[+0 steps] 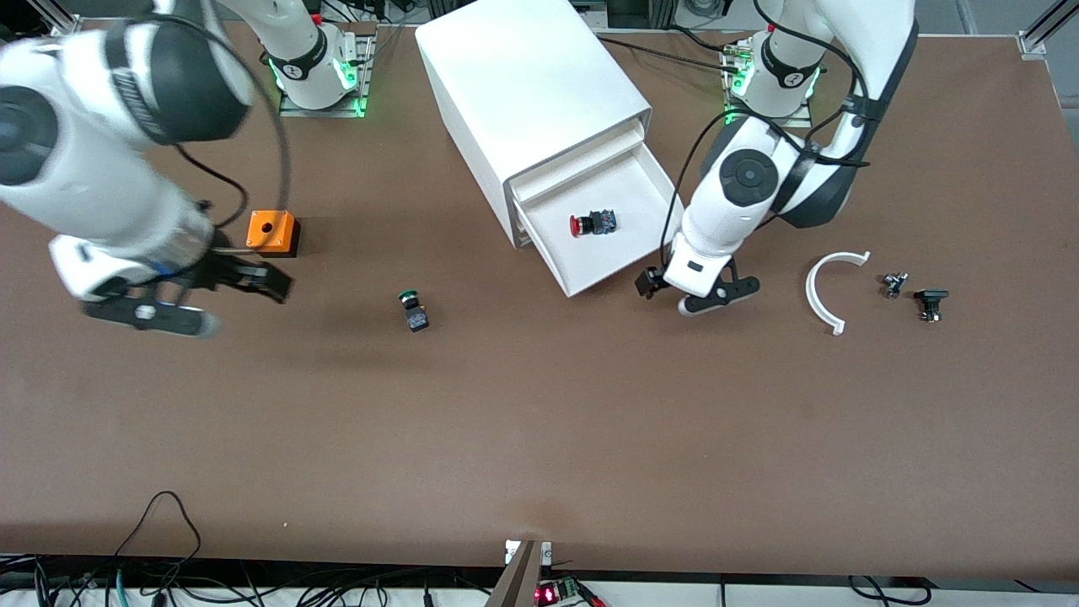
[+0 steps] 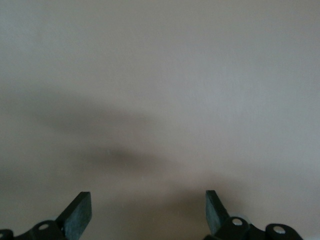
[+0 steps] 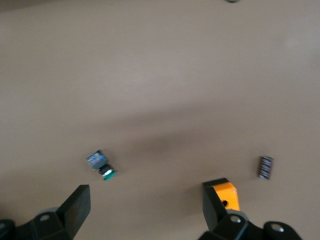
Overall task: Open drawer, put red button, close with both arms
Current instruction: 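Withdraw the right gripper while the left gripper reaches the drawer front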
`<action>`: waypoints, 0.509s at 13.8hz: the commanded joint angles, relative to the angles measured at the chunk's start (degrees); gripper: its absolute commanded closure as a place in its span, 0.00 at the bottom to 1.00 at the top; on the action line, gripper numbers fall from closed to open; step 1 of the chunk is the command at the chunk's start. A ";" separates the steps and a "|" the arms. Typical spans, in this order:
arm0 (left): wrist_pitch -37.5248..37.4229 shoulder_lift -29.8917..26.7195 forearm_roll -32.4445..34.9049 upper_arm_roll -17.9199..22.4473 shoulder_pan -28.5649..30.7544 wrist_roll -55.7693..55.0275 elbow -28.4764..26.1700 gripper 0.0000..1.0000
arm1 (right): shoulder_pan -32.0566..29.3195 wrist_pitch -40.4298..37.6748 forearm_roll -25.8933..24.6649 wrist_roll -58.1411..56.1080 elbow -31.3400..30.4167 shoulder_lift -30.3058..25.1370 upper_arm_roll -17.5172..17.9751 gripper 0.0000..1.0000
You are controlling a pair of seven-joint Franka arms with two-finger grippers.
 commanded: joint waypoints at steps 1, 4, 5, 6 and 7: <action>0.78 -0.42 0.58 -3.34 -0.82 -0.77 -2.40 0.00 | -3.93 -1.65 -0.44 1.35 -2.61 -3.53 0.04 0.00; 0.69 -1.03 0.23 -7.02 -0.73 -0.86 -3.90 0.00 | -4.03 -0.43 -0.97 -6.10 -8.30 -6.95 -3.29 0.00; 0.69 -1.21 0.23 -8.87 -0.73 -0.86 -4.60 0.00 | -4.12 1.76 -0.79 -10.39 -10.50 -7.92 -4.53 0.00; 0.52 -1.82 0.14 -10.28 -0.73 -0.95 -5.04 0.00 | -4.12 3.69 -0.70 -15.92 -11.48 -8.28 -6.02 0.00; 0.43 -2.17 0.23 -11.94 -0.73 -0.86 -6.00 0.00 | -4.12 4.32 -0.62 -20.76 -11.49 -8.28 -6.99 0.00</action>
